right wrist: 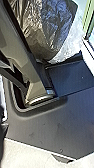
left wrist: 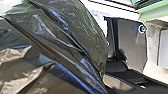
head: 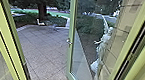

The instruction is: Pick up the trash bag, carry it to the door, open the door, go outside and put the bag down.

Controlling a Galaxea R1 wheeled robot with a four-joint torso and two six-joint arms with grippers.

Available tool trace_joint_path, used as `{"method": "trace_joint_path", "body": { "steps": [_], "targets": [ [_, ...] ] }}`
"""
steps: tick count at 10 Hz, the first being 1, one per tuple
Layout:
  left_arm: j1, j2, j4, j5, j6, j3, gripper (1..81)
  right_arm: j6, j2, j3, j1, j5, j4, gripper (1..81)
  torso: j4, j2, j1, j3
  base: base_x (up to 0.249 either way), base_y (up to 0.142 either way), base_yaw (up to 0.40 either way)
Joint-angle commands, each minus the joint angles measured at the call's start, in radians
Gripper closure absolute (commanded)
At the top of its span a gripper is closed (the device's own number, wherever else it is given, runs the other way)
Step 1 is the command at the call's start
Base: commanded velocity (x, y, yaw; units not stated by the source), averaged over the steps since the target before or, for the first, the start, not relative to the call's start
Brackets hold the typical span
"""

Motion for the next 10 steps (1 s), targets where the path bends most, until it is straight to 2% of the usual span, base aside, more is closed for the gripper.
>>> {"method": "trace_joint_path", "body": {
  "steps": [1, 7, 10],
  "targets": [
    [-0.05, -0.007, 0.005, 0.071, 0.004, 0.004, 81.1, 0.002, 0.006, 0.009, 0.04, -0.064, 0.011, 1.0, 0.0, 0.0, 0.0, 0.0, 0.0, 0.0, 0.0],
    [-0.047, 0.013, 0.01, 0.071, 0.004, 0.001, 81.1, 0.001, 0.006, 0.009, 0.038, -0.062, 0.004, 1.0, 0.0, 0.0, 0.0, 0.0, 0.056, 0.0, 0.0],
    [-0.046, 0.021, 0.01, 0.072, 0.004, -0.011, 81.1, -0.001, 0.032, -0.04, 0.026, -0.064, -0.002, 1.0, 0.0, 0.0, 0.0, 0.0, 0.068, 0.0, 0.0]
  ]
}}
